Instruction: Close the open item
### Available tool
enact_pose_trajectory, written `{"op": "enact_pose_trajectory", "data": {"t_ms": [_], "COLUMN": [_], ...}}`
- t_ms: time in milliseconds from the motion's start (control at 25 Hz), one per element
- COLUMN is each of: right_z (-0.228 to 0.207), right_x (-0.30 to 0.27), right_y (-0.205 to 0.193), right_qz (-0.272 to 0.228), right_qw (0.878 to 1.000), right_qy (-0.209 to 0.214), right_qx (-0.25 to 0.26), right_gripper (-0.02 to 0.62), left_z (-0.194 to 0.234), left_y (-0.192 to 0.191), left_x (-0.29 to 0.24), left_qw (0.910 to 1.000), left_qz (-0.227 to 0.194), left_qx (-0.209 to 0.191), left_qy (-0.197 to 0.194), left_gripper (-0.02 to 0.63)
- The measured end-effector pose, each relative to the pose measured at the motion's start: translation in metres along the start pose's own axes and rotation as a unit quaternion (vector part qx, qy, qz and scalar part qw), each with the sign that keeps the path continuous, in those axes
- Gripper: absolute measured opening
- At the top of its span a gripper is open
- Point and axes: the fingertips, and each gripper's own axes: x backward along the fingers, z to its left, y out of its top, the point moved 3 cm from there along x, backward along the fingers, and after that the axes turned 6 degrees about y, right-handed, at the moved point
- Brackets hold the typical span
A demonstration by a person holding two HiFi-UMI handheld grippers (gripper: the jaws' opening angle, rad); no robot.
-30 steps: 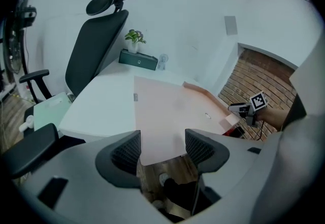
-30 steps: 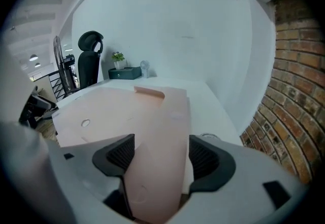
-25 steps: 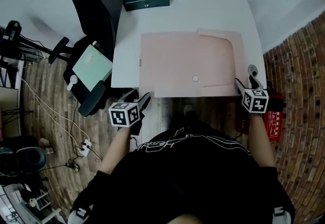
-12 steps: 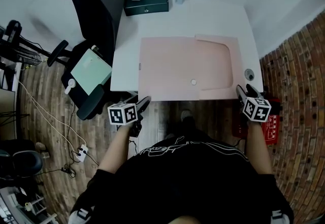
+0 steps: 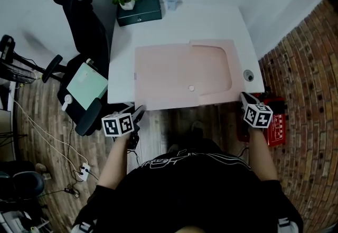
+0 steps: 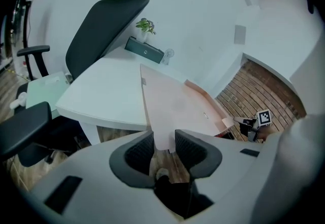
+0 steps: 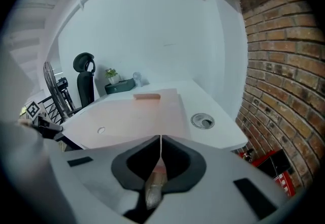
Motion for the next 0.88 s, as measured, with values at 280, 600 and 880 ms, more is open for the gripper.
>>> {"op": "enact_pose_trajectory", "data": {"t_ms": [280, 600, 880], "right_z": [-0.004, -0.021, -0.028], "right_x": [0.004, 0.015, 0.019], "right_y": [-0.005, -0.003, 0.006], "right_qz": [-0.011, -0.014, -0.015], "right_qw": [1.0, 0.998, 0.996], "right_qy": [0.013, 0.043, 0.087], "right_qx": [-0.014, -0.037, -0.023], "right_gripper": [0.003, 0.003, 0.003], "left_z": [-0.025, -0.087, -0.155], "left_y": [0.024, 0.063, 0.084], "left_x": [0.031, 0.07, 0.084], "left_qw": [0.9981, 0.9894, 0.9825], "left_qz": [-0.041, -0.088, -0.113], "left_qx": [-0.013, -0.031, -0.063], "left_qy": [-0.043, -0.111, -0.134], "left_gripper": [0.101, 0.06, 0.052]}}
